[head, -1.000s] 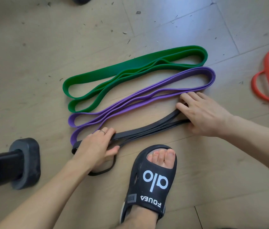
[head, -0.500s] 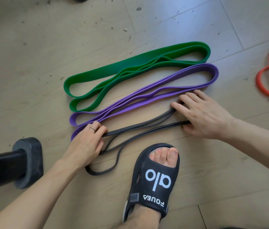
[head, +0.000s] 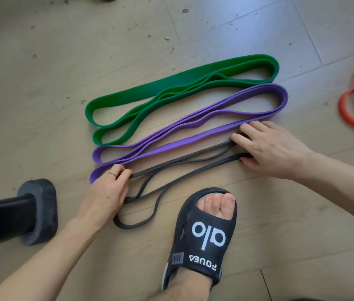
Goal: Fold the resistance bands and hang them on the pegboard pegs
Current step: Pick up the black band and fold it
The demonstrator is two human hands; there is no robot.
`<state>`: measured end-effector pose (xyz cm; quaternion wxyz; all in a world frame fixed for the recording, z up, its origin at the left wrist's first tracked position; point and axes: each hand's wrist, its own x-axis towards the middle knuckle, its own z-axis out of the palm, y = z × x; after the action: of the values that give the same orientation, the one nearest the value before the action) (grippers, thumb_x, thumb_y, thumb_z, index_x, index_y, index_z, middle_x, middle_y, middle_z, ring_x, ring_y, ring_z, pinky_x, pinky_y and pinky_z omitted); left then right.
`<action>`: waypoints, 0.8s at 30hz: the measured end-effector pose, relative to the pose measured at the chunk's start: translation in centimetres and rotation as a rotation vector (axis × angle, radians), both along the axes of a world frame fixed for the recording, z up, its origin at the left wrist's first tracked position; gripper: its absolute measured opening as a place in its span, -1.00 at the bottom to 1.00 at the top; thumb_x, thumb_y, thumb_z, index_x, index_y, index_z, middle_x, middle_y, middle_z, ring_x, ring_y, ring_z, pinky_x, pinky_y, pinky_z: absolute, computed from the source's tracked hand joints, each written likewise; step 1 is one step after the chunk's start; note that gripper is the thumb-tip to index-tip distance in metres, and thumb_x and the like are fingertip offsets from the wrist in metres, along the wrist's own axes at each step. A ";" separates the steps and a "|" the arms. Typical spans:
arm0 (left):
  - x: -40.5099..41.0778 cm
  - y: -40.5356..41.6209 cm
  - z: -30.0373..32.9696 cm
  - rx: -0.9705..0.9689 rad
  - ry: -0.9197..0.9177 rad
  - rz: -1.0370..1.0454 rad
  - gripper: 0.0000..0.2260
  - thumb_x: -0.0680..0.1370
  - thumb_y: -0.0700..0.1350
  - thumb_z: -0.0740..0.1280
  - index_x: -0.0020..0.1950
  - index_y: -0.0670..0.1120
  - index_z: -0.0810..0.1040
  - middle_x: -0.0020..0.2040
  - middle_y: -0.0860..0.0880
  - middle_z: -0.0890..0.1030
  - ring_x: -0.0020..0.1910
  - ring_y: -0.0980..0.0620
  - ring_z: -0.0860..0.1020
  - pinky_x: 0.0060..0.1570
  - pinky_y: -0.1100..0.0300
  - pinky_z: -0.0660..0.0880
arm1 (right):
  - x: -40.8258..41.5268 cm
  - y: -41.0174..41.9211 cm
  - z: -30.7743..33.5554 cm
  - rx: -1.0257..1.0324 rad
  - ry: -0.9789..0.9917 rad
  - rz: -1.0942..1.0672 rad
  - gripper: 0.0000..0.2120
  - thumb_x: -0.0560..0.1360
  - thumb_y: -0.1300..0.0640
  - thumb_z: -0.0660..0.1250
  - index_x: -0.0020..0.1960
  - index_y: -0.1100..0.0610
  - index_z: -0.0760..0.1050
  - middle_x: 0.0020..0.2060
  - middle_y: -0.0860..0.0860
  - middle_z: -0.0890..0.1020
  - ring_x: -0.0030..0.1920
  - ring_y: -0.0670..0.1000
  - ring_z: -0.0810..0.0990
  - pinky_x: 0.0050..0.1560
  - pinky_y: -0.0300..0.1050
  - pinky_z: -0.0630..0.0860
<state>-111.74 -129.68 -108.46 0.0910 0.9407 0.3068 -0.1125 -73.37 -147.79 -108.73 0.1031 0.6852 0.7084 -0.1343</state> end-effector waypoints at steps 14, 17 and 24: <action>-1.1 -1.9 0.6 0.090 0.168 0.171 -0.88 0.57 -0.31 0.34 0.04 -0.16 0.46 -0.01 -0.14 0.43 -0.10 -0.21 0.50 -0.37 -0.01 0.45 | 0.2 -0.2 -0.2 0.022 0.003 -0.032 -0.57 0.45 -0.10 0.36 0.17 0.18 0.50 0.02 0.14 0.50 0.00 0.21 0.49 0.03 0.15 0.50; -0.9 -1.6 1.0 0.106 0.189 0.171 -0.80 0.53 -0.26 0.41 0.11 -0.17 0.47 -0.01 -0.13 0.45 -0.10 -0.19 0.53 -0.40 -0.01 0.46 | 0.0 -0.3 -0.3 0.017 0.007 -0.037 -0.53 0.43 -0.10 0.37 0.19 0.19 0.50 0.03 0.15 0.50 0.01 0.22 0.49 0.05 0.15 0.49; -1.0 -0.5 0.7 0.130 0.288 0.062 -0.76 0.43 -0.33 0.47 0.03 -0.16 0.53 -0.13 -0.15 0.51 -0.29 -0.22 0.51 -0.42 0.01 0.44 | 0.2 -0.5 -0.2 0.018 0.024 -0.047 -0.45 0.36 -0.02 0.44 0.25 0.23 0.48 0.01 0.15 0.51 -0.01 0.23 0.51 0.02 0.15 0.52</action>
<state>-112.70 -130.18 -107.71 -0.0117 0.9088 0.3524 -0.2231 -73.16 -148.28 -108.90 0.0853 0.7009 0.6944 -0.1388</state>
